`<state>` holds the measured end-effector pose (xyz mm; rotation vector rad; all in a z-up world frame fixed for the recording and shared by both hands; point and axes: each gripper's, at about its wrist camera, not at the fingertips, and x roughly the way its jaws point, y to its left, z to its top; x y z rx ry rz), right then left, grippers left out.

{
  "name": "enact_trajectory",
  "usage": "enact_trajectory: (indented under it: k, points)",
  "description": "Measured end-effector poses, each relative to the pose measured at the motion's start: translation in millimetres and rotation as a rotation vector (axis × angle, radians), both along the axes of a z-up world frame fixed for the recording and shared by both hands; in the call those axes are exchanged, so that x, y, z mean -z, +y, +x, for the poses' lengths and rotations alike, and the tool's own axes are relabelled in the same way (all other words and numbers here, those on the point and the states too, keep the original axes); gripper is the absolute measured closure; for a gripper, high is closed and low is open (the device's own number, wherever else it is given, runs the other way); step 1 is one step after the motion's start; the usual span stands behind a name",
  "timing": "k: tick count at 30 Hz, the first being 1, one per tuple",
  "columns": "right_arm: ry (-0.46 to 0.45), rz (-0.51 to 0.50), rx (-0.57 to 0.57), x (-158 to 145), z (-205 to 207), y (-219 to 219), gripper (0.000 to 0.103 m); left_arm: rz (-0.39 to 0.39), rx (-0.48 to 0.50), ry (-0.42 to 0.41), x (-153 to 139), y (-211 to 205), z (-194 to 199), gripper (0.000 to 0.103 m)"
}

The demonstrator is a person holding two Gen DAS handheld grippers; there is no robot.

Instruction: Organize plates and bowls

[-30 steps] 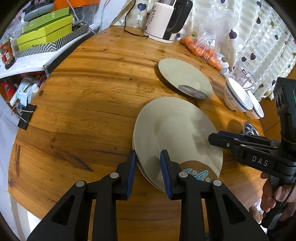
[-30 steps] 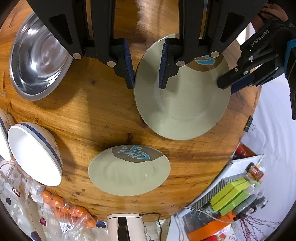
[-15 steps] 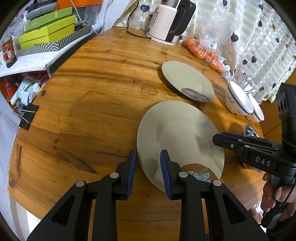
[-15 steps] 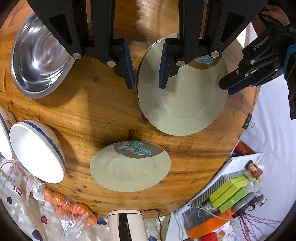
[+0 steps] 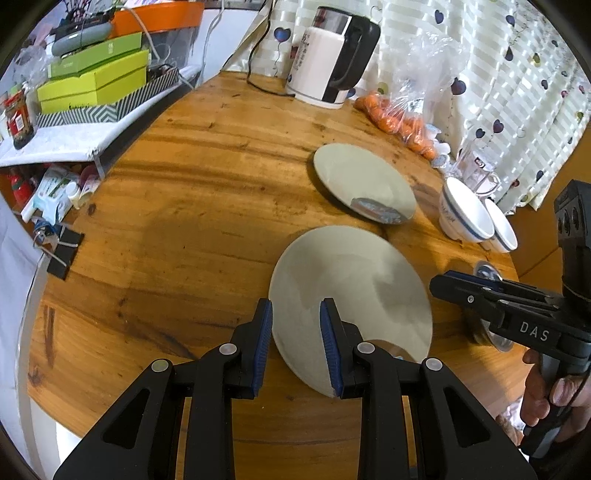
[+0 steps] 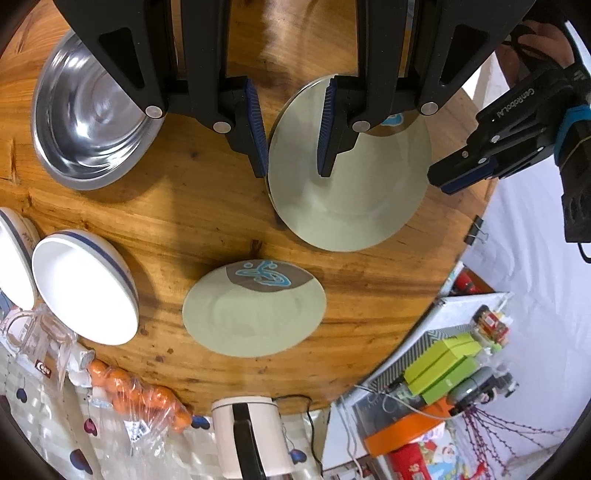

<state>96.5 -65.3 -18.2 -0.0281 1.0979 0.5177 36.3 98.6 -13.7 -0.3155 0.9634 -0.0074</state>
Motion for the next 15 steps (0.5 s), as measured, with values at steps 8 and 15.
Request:
enact_trajectory:
  k: [8, 15]
  points:
    - [-0.009, 0.021, 0.005, -6, -2, -8, 0.075, -0.007, 0.024, -0.015, -6, -2, 7, 0.075]
    - [-0.025, 0.046, 0.019, -11, 1, -15, 0.069, 0.004, 0.046, -0.014, -8, -5, 16, 0.075]
